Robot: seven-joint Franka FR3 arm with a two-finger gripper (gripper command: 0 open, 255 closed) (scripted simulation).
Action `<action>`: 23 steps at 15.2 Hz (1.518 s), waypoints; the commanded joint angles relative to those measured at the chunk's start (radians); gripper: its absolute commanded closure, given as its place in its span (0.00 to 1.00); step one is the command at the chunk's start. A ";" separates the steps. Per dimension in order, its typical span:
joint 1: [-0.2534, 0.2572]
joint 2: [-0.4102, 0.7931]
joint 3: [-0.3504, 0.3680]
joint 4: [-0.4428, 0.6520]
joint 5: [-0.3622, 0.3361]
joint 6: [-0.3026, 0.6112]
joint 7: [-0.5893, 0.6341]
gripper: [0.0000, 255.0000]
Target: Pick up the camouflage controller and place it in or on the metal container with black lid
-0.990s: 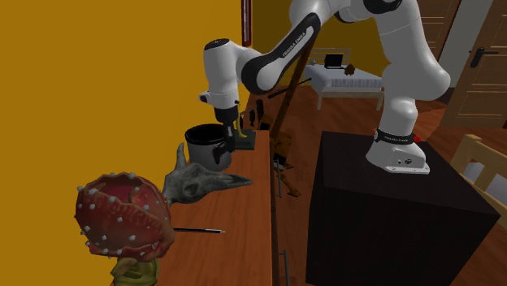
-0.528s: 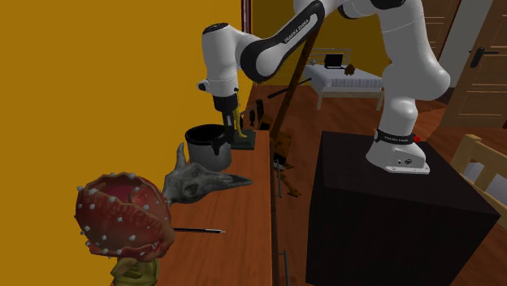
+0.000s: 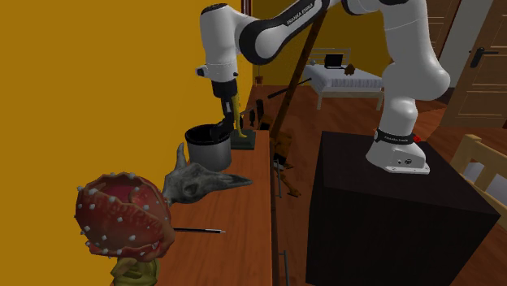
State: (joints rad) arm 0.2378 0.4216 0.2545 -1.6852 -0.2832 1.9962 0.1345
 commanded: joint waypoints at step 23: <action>-0.142 0.244 -0.082 0.376 -0.009 -0.085 -0.265 1.00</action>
State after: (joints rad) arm 0.0961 0.6610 0.1729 -1.3041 -0.2911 1.9001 -0.1326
